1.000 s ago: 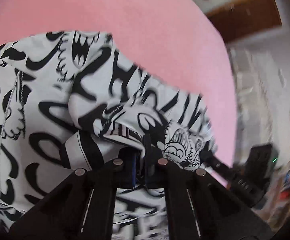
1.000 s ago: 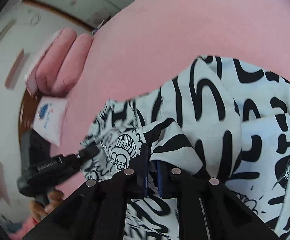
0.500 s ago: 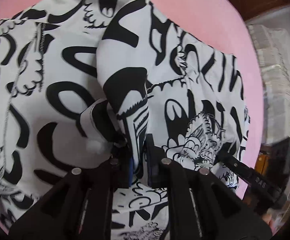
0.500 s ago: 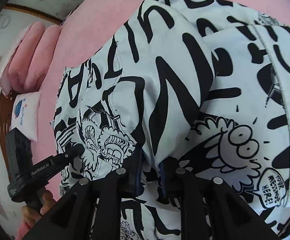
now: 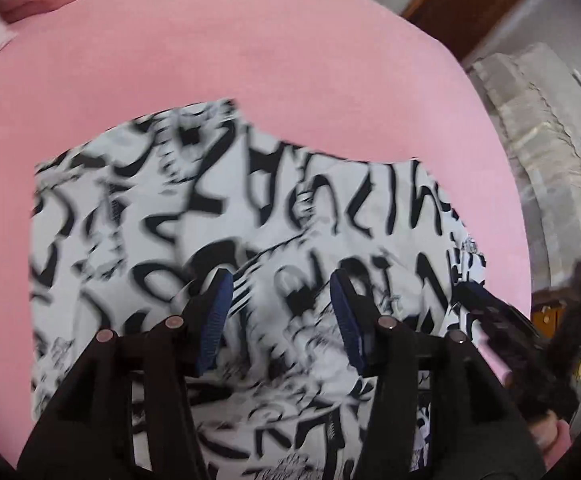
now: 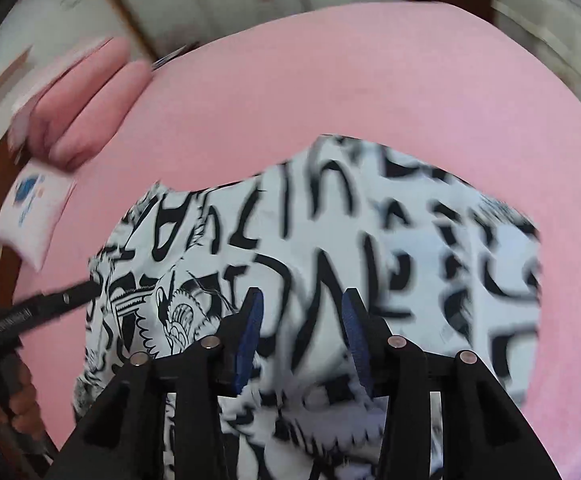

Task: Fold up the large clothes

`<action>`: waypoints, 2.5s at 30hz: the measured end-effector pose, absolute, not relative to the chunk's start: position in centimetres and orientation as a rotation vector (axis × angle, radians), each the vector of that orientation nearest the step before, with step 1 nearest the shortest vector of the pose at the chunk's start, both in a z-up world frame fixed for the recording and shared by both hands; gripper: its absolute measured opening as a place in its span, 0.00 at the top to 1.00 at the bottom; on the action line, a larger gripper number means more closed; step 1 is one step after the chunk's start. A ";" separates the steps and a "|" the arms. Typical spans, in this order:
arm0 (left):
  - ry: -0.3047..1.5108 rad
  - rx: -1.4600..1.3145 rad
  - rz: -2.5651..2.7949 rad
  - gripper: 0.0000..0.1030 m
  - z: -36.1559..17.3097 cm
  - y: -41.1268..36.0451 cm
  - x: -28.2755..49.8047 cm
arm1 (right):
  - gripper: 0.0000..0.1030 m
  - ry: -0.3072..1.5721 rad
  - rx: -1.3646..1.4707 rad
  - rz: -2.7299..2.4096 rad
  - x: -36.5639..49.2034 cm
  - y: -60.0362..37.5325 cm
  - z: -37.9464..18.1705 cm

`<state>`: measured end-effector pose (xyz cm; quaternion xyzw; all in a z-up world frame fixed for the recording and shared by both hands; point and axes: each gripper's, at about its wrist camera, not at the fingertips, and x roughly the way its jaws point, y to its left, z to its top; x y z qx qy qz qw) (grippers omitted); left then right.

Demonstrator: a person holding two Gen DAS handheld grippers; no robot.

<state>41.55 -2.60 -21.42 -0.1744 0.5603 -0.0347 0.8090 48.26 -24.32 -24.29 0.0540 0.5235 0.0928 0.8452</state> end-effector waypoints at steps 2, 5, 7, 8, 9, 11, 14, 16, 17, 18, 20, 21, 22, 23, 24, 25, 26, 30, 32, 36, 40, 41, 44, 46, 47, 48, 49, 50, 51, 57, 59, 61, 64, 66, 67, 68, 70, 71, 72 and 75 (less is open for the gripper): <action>1.172 -0.300 -0.100 0.81 -22.0 -4.1 42.9 | 0.73 1.056 0.002 0.193 49.7 -22.5 -25.7; 1.169 -0.165 -0.071 0.94 -23.9 -5.9 45.7 | 0.93 0.989 -0.080 0.191 52.3 -20.7 -27.7; 1.172 -0.155 -0.047 0.94 -25.5 -6.2 47.9 | 0.95 0.961 -0.056 0.197 54.7 -20.1 -29.0; 1.180 -0.160 -0.031 0.94 -26.5 -6.0 49.2 | 0.95 0.955 -0.044 0.202 55.5 -20.0 -29.3; 1.175 -0.158 -0.011 0.94 -27.3 -5.8 50.3 | 0.95 0.946 -0.019 0.211 57.0 -19.9 -30.0; 1.150 -0.148 0.044 0.94 -28.6 -5.2 51.9 | 0.95 0.947 -0.001 0.216 59.0 -19.9 -31.1; 1.175 -0.149 0.112 0.95 -31.9 -4.1 54.5 | 0.95 0.960 -0.056 0.216 61.5 -19.8 -33.2; 1.164 -0.138 0.123 0.95 -33.1 -3.9 55.4 | 0.95 0.972 -0.090 0.235 62.5 -19.8 -34.5; 1.154 -0.120 0.122 0.95 -33.5 -4.0 55.7 | 0.95 0.975 -0.083 0.242 62.8 -19.9 -34.8; 1.142 -0.063 0.123 0.95 -33.8 -4.5 56.0 | 0.95 0.989 -0.055 0.247 63.2 -20.4 -35.1; 1.124 0.008 0.126 0.94 -33.9 -5.3 56.3 | 0.98 0.995 -0.015 0.241 63.6 -21.5 -35.1; 1.122 0.016 0.126 0.94 -34.0 -5.4 56.4 | 0.99 0.995 0.006 0.227 63.7 -22.3 -35.1; 1.123 0.007 0.123 0.94 -34.1 -5.3 56.6 | 1.00 0.999 0.026 0.208 64.0 -23.0 -35.1; 1.124 -0.003 0.123 0.95 -34.0 -5.0 56.9 | 1.00 1.000 0.025 0.195 64.1 -23.6 -35.0; 1.127 -0.004 0.121 0.95 -34.0 -4.9 57.0 | 1.00 0.996 -0.006 0.179 64.4 -23.9 -34.8; 1.132 0.006 0.118 0.95 -33.9 -4.6 57.2 | 1.00 0.998 -0.040 0.171 64.6 -24.0 -34.7; 1.136 0.024 0.119 0.95 -33.6 -4.4 57.7 | 1.00 0.997 -0.066 0.163 64.7 -24.2 -34.5; 1.153 0.049 0.155 0.95 -33.4 -2.3 59.0 | 1.00 0.996 -0.128 0.041 65.2 -26.8 -33.8; 1.170 0.052 0.190 0.95 -33.3 -0.8 59.2 | 1.00 1.032 -0.111 -0.061 65.7 -29.5 -33.8; 1.190 0.014 0.237 0.95 -31.9 2.2 58.9 | 1.00 1.049 -0.014 -0.021 65.0 -32.5 -31.7; 1.148 -0.111 0.096 0.95 -28.1 1.8 57.1 | 1.00 1.035 0.080 0.155 62.7 -31.7 -28.4; 1.147 -0.122 0.047 0.95 -27.4 1.0 56.7 | 1.00 1.039 0.102 0.192 62.3 -31.3 -28.0; 1.165 -0.149 -0.072 0.95 -26.6 -1.6 55.5 | 1.00 1.084 0.205 0.350 60.0 -28.7 -27.8; 1.200 -0.162 -0.137 0.95 -27.0 -3.6 54.4 | 1.00 1.118 0.239 0.411 58.4 -27.2 -28.3; 1.208 -0.160 -0.145 0.95 -27.2 -4.7 53.2 | 1.00 1.130 0.234 0.419 57.7 -26.5 -28.9; 1.228 -0.154 -0.152 0.95 -27.8 -5.4 52.7 | 1.00 1.141 0.233 0.422 57.2 -25.9 -29.3; 1.253 -0.156 -0.151 0.95 -28.6 -5.6 52.3 | 1.00 1.171 0.237 0.421 56.8 -25.5 -30.3; 1.273 -0.167 -0.145 0.95 -29.2 -5.9 51.5 | 1.00 1.196 0.249 0.408 56.6 -25.4 -31.1; 1.297 -0.186 -0.134 0.95 -30.0 -5.6 50.6 | 1.00 1.216 0.270 0.389 56.4 -25.5 -31.9; 1.264 -0.099 -0.104 0.95 -31.8 -4.6 47.2 | 1.00 1.229 0.298 0.368 53.6 -26.9 -34.6; 1.247 0.000 -0.075 0.95 -31.5 -4.8 46.1 | 1.00 1.229 0.261 0.375 53.1 -27.2 -34.6; 1.238 0.049 -0.054 0.95 -31.4 -4.6 44.6 | 1.00 1.225 0.231 0.362 52.1 -27.7 -34.3; 1.236 0.016 -0.038 0.95 -30.7 -2.4 42.9 | 1.00 1.223 0.180 0.275 51.0 -29.2 -33.1; 1.230 -0.028 -0.044 0.95 -30.2 -0.6 41.7 | 1.00 1.209 0.118 0.198 49.7 -31.6 -31.9; 1.222 -0.049 -0.054 0.95 -29.9 0.1 41.2 | 1.00 1.204 0.089 0.181 49.2 -32.9 -31.8; 1.216 -0.067 -0.058 0.95 -29.8 0.8 40.4 | 1.00 1.199 0.061 0.167 48.6 -33.4 -31.6; 1.196 -0.117 -0.056 0.95 -29.1 2.8 38.8 | 1.00 1.185 -0.011 0.114 46.9 -34.5 -31.0; 1.188 -0.131 -0.056 0.95 -28.8 3.6 38.1 | 1.00 1.184 -0.023 0.104 45.9 -35.4 -30.7; 1.180 -0.137 -0.053 0.95 -28.7 4.0 36.2 | 1.00 1.184 -0.028 0.098 45.0 -35.8 -30.5; 1.169 -0.147 -0.038 0.95 -27.1 5.2 33.5 | 1.00 1.208 0.022 0.088 42.0 -37.0 -30.5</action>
